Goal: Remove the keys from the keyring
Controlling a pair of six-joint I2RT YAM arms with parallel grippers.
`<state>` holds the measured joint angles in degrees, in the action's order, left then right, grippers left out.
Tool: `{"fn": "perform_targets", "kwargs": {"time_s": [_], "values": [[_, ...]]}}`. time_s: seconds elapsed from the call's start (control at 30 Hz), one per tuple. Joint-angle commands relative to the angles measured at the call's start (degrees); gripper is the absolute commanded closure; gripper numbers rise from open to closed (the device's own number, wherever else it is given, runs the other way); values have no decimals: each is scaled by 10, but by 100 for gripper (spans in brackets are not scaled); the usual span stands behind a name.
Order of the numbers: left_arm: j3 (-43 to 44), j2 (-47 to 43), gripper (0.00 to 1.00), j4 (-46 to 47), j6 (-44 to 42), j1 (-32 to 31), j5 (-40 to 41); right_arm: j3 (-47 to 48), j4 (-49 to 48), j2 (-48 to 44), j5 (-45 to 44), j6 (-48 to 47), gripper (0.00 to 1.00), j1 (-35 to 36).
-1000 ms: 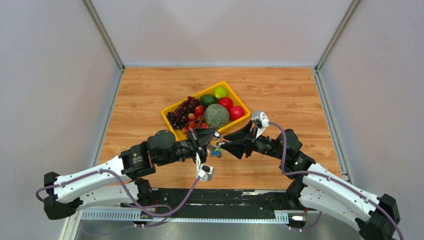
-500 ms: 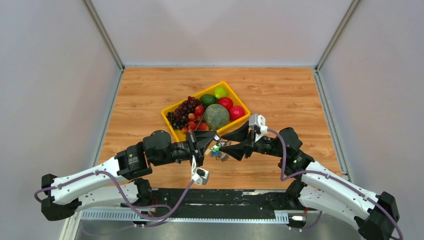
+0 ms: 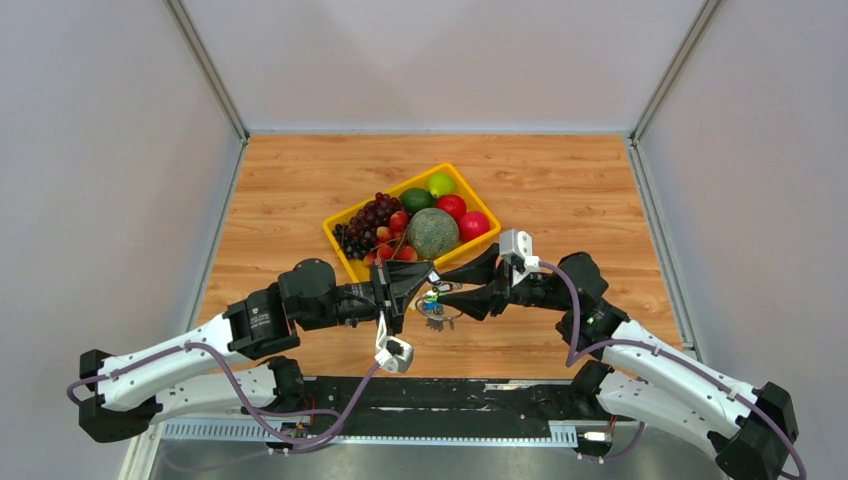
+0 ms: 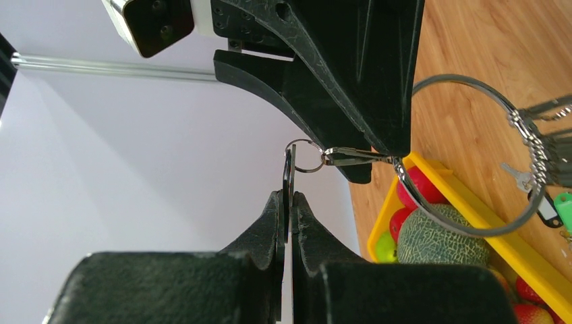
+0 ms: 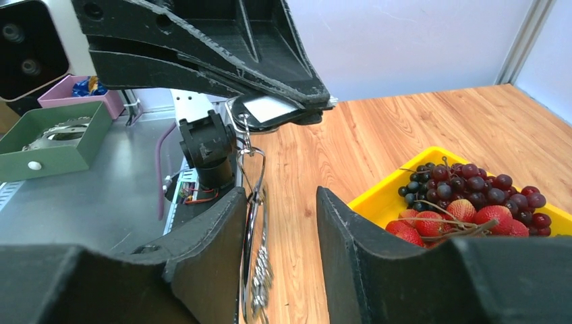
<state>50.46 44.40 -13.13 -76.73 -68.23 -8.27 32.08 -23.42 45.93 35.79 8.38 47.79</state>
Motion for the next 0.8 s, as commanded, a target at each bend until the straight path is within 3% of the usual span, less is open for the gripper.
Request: {"fn": "perform_targets", "kwargs": {"time_s": [0.0, 0.2, 0.3, 0.4, 0.6, 0.77], "values": [[30, 1, 100, 10, 11, -2, -22, 23, -40, -5, 41, -11, 54, -2], [30, 5, 100, 13, 10, -3, -24, 24, -45, -3, 63, -8, 57, -2], [29, 5, 100, 13, 9, -2, -24, 28, -45, 0, 69, -10, 69, -2], [27, 4, 100, 15, 6, -2, -24, 34, -45, 7, 79, -10, 73, -2], [24, 3, 100, 16, 3, -2, -20, 38, -48, 15, 82, -8, 71, -2], [23, 2, 100, 16, 3, -2, -22, 37, -43, 15, 86, -10, 62, -2]]}}
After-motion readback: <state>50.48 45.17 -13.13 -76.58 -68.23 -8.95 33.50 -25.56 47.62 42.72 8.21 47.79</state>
